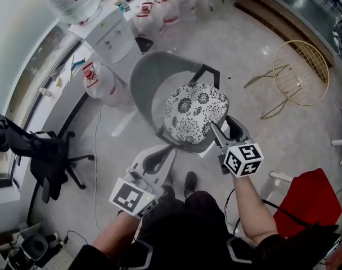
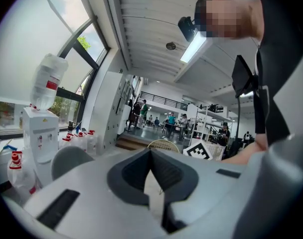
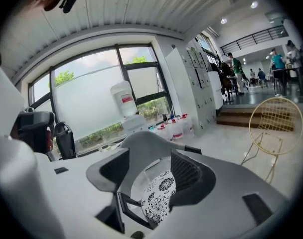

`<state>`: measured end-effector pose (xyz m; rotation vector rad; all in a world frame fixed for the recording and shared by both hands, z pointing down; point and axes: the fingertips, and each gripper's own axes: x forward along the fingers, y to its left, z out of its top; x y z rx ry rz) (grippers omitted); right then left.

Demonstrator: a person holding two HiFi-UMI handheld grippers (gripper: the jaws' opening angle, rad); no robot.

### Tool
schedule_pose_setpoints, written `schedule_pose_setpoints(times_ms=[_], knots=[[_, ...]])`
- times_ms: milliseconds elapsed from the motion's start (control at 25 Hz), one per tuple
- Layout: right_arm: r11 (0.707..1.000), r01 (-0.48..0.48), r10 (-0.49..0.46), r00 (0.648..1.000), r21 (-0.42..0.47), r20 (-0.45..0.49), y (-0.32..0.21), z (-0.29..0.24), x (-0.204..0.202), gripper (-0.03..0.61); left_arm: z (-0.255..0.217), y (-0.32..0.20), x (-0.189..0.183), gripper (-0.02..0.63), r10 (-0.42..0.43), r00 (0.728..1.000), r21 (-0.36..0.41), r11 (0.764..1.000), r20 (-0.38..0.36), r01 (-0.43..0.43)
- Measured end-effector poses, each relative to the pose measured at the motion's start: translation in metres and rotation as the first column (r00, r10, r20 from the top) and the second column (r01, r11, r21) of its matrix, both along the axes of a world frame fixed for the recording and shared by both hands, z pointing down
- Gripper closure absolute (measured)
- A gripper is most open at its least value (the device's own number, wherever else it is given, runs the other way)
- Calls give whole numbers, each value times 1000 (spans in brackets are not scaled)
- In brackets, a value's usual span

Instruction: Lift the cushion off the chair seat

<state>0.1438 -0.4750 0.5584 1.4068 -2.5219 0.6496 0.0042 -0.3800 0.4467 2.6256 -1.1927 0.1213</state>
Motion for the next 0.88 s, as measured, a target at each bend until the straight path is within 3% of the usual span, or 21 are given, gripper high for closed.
schedule_pose_setpoints(times_ms=[320,600,880], knots=[[970,-35,16,996,-239,-83,-5,132,-16,276,36,-10,-13,607,-24,1000,-106,994,11,25],[896,-127,80,989,-424,-127,3,237,-12,244,57,-13,-31,607,-22,999,-140,990,28,26],[832,-198,128,977,-518,-169,11,310,-8,219,80,-9,-25,607,-2,1000,-182,983,31,8]])
